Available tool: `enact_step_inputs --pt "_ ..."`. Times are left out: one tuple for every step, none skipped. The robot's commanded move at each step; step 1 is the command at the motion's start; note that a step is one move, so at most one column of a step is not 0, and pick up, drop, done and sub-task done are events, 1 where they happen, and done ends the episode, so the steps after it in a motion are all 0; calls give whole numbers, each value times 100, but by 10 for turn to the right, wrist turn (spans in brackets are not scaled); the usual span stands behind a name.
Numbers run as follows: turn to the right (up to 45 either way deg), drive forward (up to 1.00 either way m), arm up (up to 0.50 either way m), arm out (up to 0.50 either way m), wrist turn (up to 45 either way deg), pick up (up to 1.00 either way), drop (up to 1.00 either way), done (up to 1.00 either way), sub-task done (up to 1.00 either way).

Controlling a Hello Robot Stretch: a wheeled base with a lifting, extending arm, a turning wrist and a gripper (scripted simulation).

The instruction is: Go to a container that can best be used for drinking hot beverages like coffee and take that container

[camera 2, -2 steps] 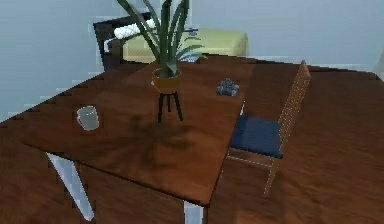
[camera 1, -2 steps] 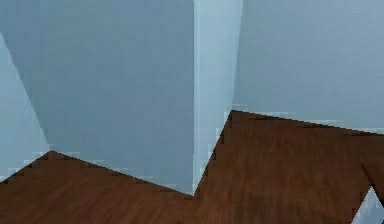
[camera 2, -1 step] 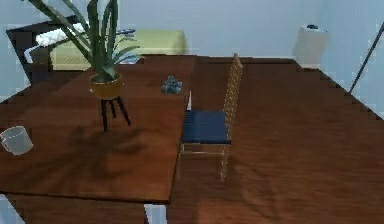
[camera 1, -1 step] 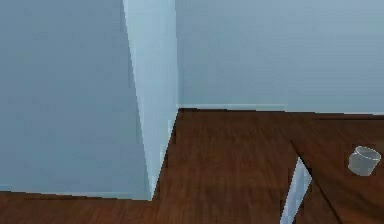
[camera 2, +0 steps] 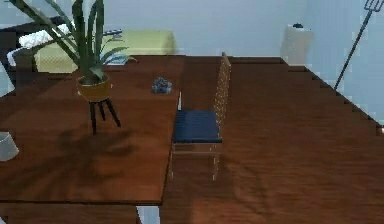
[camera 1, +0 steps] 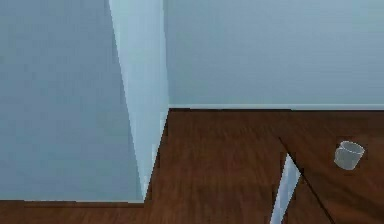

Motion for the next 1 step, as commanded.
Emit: enact_step_inputs --pt "0 100 0 0 0 0 0 0 0"
